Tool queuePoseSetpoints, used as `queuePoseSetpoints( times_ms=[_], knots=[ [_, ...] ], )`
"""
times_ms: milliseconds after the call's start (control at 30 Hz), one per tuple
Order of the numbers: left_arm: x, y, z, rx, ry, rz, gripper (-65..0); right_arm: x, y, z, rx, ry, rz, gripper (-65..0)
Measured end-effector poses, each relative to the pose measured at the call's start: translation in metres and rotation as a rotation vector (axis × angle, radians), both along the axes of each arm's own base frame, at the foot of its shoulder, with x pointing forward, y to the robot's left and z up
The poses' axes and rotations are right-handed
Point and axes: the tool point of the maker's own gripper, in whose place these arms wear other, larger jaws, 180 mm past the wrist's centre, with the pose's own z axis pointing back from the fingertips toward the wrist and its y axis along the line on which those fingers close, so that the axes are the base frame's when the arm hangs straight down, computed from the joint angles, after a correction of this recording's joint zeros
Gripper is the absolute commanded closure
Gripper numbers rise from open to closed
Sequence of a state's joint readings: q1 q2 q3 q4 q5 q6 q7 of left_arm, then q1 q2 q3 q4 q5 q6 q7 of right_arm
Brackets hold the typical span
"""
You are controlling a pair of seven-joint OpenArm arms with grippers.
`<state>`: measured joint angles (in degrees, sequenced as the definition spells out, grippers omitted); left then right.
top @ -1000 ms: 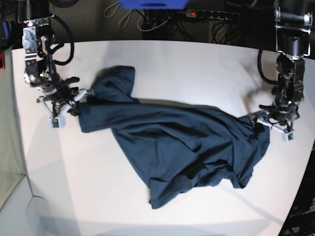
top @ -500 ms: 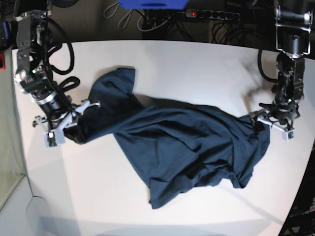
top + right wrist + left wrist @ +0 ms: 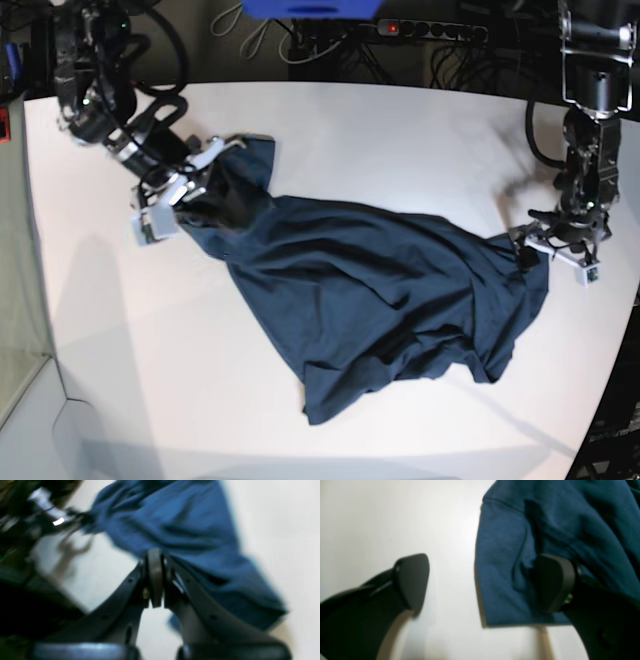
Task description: Layout the t-shirt on the table in an organized manner, then fold the t-shirt properly
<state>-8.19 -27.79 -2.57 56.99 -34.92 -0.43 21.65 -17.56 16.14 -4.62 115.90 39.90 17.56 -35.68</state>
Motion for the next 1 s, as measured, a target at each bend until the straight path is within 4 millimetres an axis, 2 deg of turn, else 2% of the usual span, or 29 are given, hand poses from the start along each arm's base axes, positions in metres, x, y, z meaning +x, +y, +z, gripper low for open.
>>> queuePoseSetpoints(
  times_ms=[100, 267, 433, 533, 567, 667, 733, 833, 1000],
  knots=[
    [0.002, 0.008, 0.004, 0.005, 0.017, 0.001, -65.0, -0.028, 0.026, -0.017, 0.014, 0.080, 0.081, 0.0],
    [0.007, 0.013, 0.009, 0.003, 0.039, 0.006, -65.0, -0.054, 0.067, -0.019, 0.066, 0.110, 0.199, 0.0],
    [0.009, 0.018, 0.013, 0.007, 0.035, 0.010, -65.0, -0.109, 0.117, -0.028, 0.094, 0.195, 0.414, 0.0],
    [0.008, 0.022, 0.014, 0.016, 0.041, 0.013, -65.0, -0.128, 0.140, -0.033, 0.096, 0.212, 0.532, 0.0],
    [0.008, 0.025, 0.016, 0.023, 0.036, 0.013, -65.0, -0.132, 0.143, -0.039, 0.092, 0.223, 0.556, 0.0],
    [0.008, 0.033, 0.020, 0.040, 0.035, 0.018, -65.0, -0.140, 0.141, -0.073, 0.006, 0.289, 0.610, 0.0],
    [0.008, 0.040, 0.023, 0.051, 0.036, 0.023, -65.0, -0.143, 0.138, -0.086, -0.018, 0.318, 0.621, 0.0],
    [0.009, 0.050, 0.033, 0.052, 0.016, 0.047, -65.0, -0.145, 0.134, -0.093, -0.036, 0.337, 0.617, 0.0],
    [0.006, 0.081, 0.052, 0.023, -0.023, 0.148, -65.0, -0.149, 0.136, -0.091, -0.024, 0.338, 0.621, -10.8]
  ],
)
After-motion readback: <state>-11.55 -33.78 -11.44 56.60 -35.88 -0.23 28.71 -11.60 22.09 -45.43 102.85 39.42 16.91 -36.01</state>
